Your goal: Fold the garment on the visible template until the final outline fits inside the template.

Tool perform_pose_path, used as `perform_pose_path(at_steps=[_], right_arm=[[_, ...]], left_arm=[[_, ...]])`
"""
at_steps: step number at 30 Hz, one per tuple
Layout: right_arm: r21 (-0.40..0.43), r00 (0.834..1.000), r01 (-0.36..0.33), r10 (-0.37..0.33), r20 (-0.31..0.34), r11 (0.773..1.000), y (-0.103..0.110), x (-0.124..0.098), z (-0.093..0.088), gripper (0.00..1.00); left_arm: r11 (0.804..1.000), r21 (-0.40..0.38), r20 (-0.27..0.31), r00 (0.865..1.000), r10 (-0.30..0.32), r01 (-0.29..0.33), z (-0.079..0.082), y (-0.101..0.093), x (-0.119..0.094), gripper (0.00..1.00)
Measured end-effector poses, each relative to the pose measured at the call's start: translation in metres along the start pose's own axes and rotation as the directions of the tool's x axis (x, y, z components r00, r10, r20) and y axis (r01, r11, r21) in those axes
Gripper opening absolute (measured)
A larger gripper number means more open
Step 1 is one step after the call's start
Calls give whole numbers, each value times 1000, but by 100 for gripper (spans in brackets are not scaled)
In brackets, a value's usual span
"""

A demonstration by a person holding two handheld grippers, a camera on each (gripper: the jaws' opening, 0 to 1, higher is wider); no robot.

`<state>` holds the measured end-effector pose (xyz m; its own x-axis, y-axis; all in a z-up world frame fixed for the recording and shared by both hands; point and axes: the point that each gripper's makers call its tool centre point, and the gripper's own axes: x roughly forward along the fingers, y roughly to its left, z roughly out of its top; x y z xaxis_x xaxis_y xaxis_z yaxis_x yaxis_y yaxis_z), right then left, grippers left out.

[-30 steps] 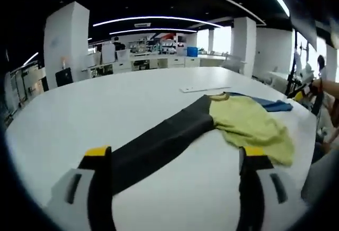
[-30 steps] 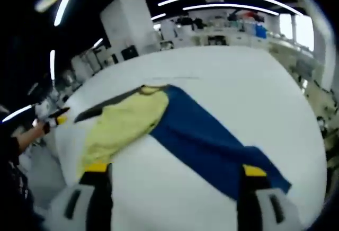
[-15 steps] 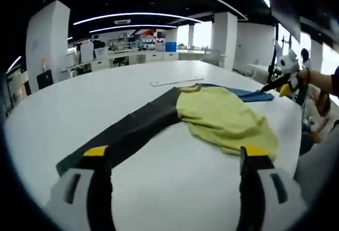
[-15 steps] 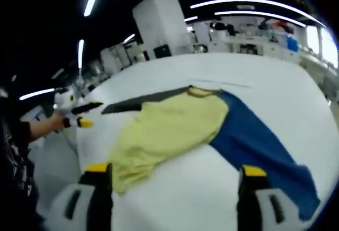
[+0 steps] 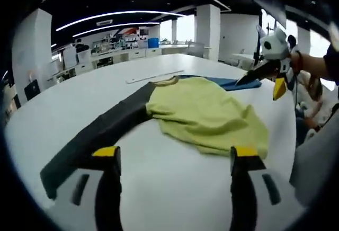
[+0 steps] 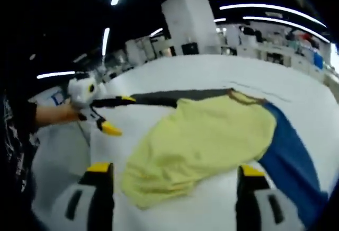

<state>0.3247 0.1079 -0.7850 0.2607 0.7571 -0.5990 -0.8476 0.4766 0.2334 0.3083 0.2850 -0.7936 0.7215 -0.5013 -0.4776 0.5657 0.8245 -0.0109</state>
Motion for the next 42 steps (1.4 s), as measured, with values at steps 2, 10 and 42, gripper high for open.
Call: perform_pose_path(at_steps=[2, 10, 42], right_arm=[[-32, 1000, -11, 11, -11, 999, 7, 9, 0, 92], [-119, 998, -45, 38, -54, 992, 31, 34, -6, 82], [-282, 984, 100, -138, -117, 954, 10, 74, -21, 9]], left_arm=[[1000, 0, -4, 1000, -14, 14, -2, -6, 6, 79], [999, 36, -31, 999, -29, 30, -13, -19, 20, 62], [999, -36, -104, 994, -34, 30, -30, -37, 49, 11]])
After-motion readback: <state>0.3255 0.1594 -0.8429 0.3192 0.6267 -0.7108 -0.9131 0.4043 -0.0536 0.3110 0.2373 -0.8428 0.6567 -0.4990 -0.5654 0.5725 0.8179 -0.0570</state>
